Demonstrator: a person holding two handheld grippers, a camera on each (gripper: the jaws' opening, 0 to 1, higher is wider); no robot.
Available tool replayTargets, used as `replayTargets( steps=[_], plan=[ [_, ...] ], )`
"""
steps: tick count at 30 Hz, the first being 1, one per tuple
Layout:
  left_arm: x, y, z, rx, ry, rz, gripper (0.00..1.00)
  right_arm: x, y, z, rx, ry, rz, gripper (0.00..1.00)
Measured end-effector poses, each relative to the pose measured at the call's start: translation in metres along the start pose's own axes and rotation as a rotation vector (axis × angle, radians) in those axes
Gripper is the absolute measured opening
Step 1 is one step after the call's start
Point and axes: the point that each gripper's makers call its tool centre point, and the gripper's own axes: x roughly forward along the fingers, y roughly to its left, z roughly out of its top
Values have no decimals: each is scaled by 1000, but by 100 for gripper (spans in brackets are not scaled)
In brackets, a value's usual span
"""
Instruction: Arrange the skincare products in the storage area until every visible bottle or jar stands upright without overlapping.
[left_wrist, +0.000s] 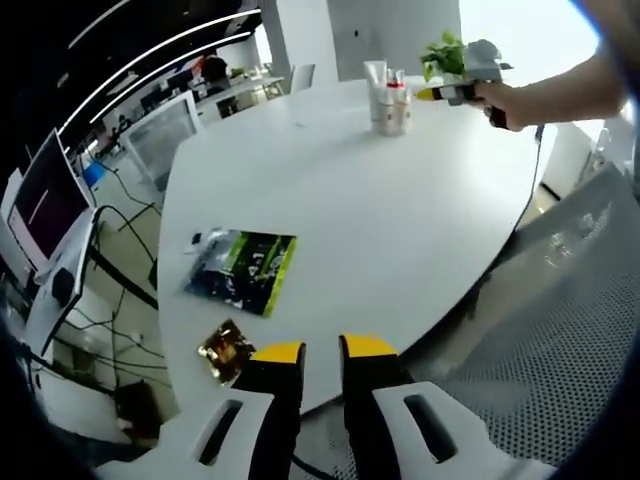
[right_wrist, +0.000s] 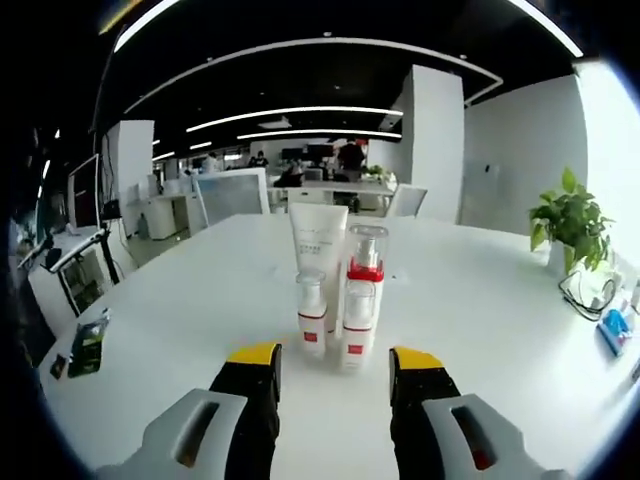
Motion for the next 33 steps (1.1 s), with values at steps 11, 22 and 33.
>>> replayTargets(
  steps=[11, 22, 33],
  plan=[
    [1, 3, 11, 32, -57, 29, 31, -15, 97, -20, -6, 196, 259, 52],
    [1, 9, 17, 40, -92, 60, 55, 16, 237, -20, -92, 346, 520, 75],
    [0, 6, 26, 126, -141, 59, 76, 29, 366, -39, -226, 495, 743, 99]
  ],
)
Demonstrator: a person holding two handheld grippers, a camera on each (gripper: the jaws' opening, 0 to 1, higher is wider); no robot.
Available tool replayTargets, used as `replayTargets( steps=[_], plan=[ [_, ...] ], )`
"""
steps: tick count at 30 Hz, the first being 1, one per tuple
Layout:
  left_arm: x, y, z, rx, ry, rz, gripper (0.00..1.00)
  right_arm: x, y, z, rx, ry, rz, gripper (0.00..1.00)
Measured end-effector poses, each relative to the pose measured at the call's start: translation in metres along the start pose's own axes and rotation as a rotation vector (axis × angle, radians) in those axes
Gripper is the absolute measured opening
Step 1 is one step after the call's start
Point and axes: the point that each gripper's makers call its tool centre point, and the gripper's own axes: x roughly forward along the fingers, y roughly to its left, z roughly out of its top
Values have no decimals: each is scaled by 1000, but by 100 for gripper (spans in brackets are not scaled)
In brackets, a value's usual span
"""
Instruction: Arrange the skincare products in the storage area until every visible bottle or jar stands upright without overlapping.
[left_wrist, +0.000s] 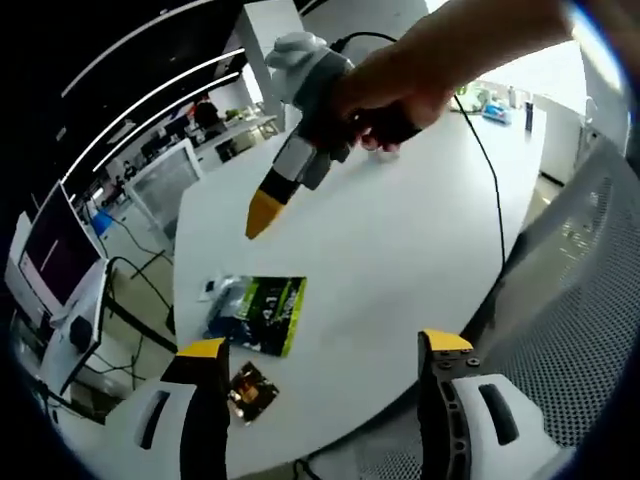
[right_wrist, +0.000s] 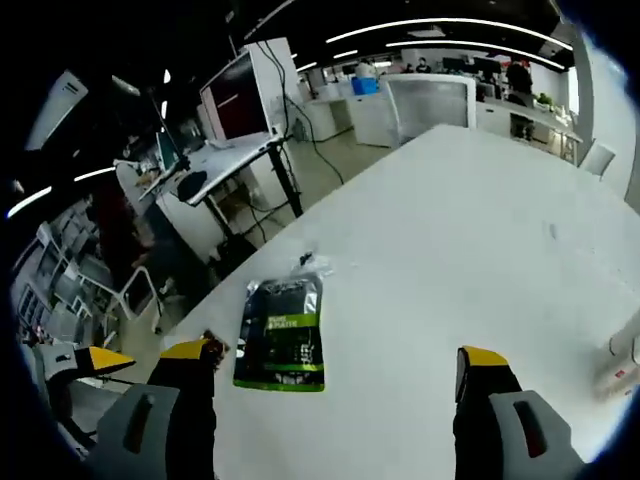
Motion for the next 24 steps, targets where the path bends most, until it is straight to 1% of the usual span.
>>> replayTargets(
  steps=[1, 2, 3, 4, 6, 8, 10, 13, 14, 17, 19, 22, 24],
  plan=[
    [0, -1, 0, -3, 2, -4, 77, 6, 2, -1, -28, 33, -2, 99],
    [0, -2, 1, -4, -3, -13, 78, 15, 4, -3, -76, 78, -10, 99],
    [1, -1, 2, -7, -13, -7, 79, 24, 10, -4, -107, 118, -6, 99],
    [1, 0, 2, 2, -9, -3, 79, 30, 14, -5, -117, 140, 2, 99],
    [2, -1, 1, -10, -7, -7, 80, 43, 17, -9, -149, 207, -6, 99],
    [2, 1, -1, -1, 4, -2, 80, 57, 20, -7, -170, 225, -17, 99],
    [3, 1, -2, -13, 11, -5, 80, 65, 24, -8, -175, 248, -20, 99],
    [3, 1, -4, -25, 16, -5, 77, 81, 31, -11, -186, 289, -13, 99],
    [3, 1, -5, -28, 25, -6, 75, 87, 32, -12, -186, 297, -21, 99],
    [4, 0, -8, -32, 37, -9, 72, 97, 32, -10, -204, 305, -58, 99],
    [4, 0, -8, -34, 39, -8, 70, 104, 34, -12, -226, 329, -76, 99],
    [4, -1, -9, -39, 44, -13, 67, 112, 39, -11, -234, 338, -83, 99],
    [3, 0, -9, -39, 48, -7, 66, 117, 43, -11, -239, 353, -87, 99]
  ],
)
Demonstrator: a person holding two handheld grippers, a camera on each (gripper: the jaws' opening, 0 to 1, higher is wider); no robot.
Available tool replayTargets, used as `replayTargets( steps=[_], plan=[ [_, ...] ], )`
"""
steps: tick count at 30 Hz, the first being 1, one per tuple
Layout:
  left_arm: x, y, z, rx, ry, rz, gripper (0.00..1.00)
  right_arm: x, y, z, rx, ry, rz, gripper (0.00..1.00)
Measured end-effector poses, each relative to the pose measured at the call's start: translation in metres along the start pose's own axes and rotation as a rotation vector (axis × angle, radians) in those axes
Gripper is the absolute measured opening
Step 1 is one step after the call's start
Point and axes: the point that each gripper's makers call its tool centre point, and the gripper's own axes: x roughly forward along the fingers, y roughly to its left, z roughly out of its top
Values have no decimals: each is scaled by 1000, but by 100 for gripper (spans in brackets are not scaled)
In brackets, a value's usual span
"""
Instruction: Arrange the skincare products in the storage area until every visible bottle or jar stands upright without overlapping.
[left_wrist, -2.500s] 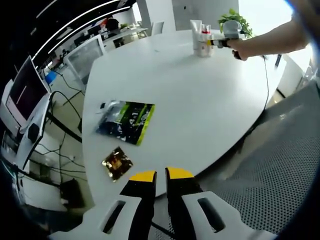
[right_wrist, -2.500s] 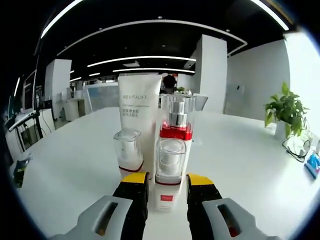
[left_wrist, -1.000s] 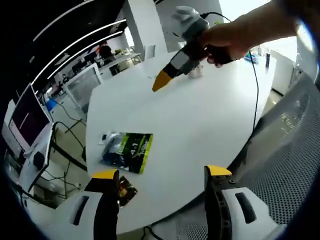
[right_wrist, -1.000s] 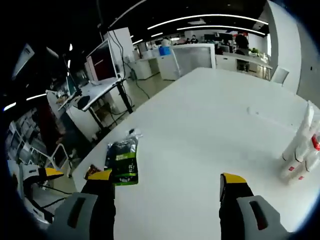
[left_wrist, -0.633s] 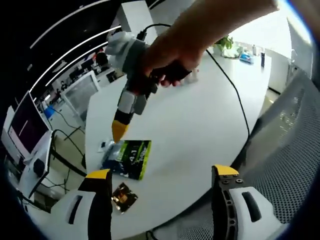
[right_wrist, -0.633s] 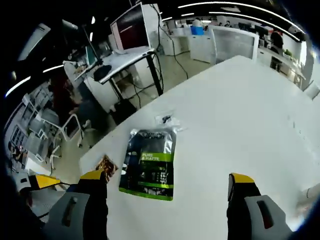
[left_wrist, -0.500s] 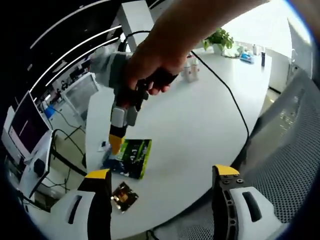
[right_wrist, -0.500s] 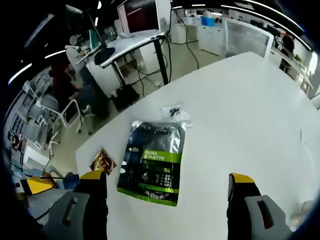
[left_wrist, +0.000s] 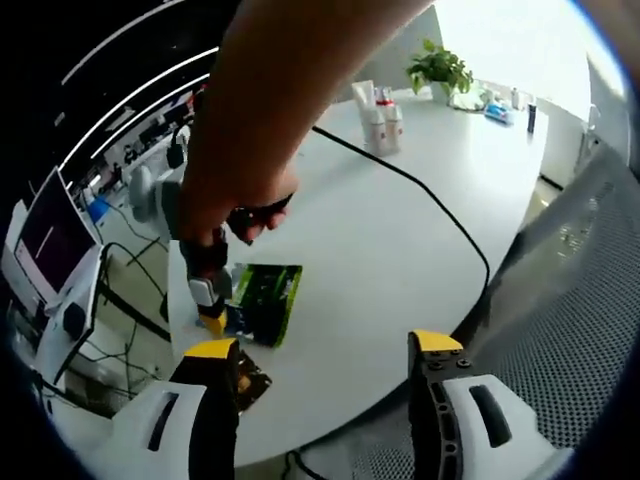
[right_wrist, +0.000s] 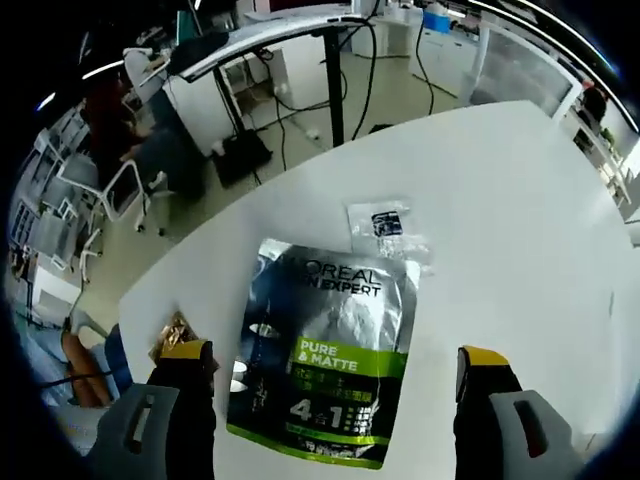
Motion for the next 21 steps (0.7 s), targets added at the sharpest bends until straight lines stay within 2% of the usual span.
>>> replayTargets(
  steps=[2, 4, 5, 6, 7, 8, 11, 21],
  plan=[
    [0, 1, 0, 0, -1, 4, 66, 7, 2, -1, -6, 22, -5, 99],
    [0, 0, -1, 1, 5, 3, 65, 9, -4, -15, -39, 119, -57, 99],
    [0, 1, -2, 2, 11, 4, 65, 11, -5, -17, -59, 132, -61, 99],
    [0, 1, -2, 2, 13, 4, 65, 14, -3, -15, -46, 116, -54, 99],
    [0, 0, -3, 1, 16, 3, 64, 17, 0, -8, 10, 70, -51, 99],
    [0, 1, -3, 2, 17, 4, 64, 15, -1, -9, -23, 88, -55, 99],
    [0, 1, -4, 3, 24, 4, 62, 13, 3, -7, -54, 71, -42, 95],
    [0, 2, -7, 11, 39, 5, 56, 3, -7, -13, -54, -36, -41, 71]
  ],
)
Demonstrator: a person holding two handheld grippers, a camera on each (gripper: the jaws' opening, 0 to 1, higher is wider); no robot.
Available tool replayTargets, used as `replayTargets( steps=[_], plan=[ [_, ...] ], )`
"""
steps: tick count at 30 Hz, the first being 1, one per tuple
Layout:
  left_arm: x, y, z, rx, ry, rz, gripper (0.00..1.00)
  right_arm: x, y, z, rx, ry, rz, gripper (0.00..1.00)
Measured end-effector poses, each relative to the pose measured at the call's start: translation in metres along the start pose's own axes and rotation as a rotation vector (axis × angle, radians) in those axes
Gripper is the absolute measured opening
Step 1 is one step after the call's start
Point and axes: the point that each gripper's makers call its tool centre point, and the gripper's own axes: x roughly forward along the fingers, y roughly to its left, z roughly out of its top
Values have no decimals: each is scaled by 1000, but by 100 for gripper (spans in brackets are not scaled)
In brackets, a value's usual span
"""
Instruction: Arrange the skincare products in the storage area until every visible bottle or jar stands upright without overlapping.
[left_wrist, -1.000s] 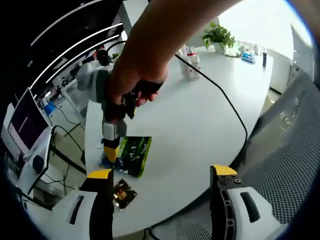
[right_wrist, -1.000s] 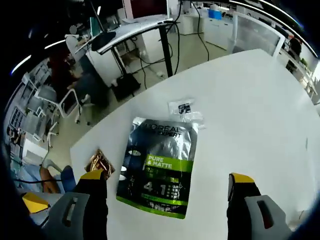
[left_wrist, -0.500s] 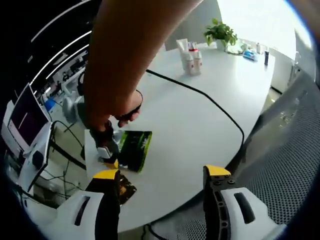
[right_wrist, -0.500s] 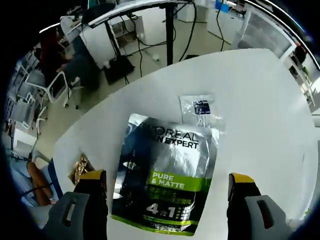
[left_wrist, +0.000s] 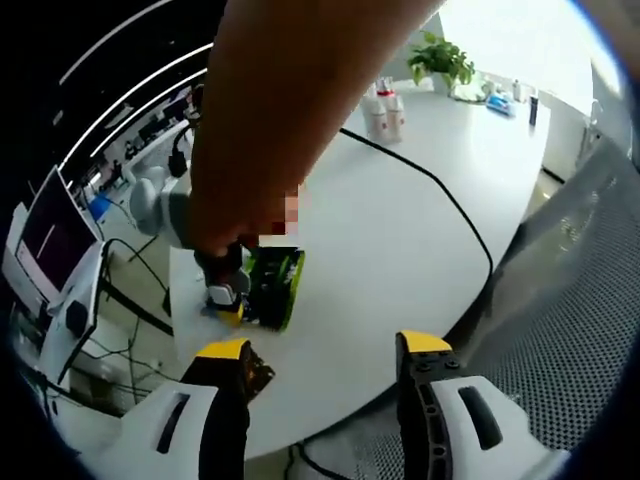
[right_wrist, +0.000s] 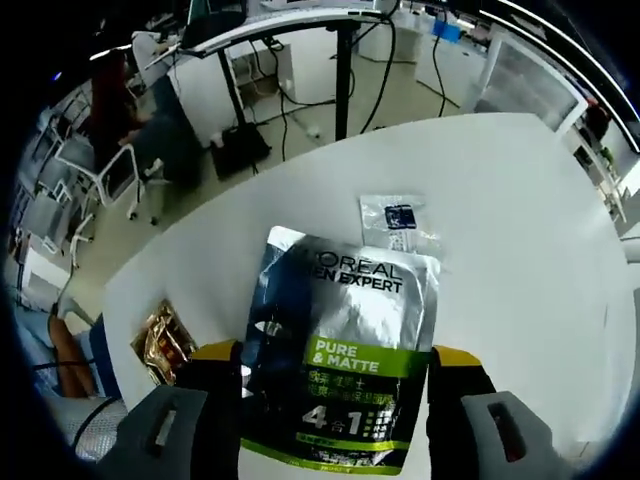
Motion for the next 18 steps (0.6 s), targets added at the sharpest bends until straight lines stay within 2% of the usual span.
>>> replayTargets(
  steps=[2, 3, 4, 8, 11, 14, 18],
  plan=[
    [0, 0, -1, -2, 6, -2, 54, -1, 1, -1, -18, 1, 6, 69],
    [0, 0, -2, -2, 8, -2, 54, -1, 1, -1, -22, 4, 9, 65],
    [0, 0, -2, 0, 10, -1, 53, -4, 0, -1, -29, 6, 9, 57],
    [0, 1, -2, -1, 11, 2, 53, -7, -4, -5, -81, 5, 34, 36],
    [0, 2, -2, -2, 10, 5, 52, -7, -6, -7, -98, -2, 41, 31],
    [0, 2, -3, -3, 14, 7, 52, -9, -8, -10, -130, 4, 53, 16],
    [0, 3, -4, -7, 18, 7, 52, -11, -14, -14, -126, -8, 70, 5]
  ],
)
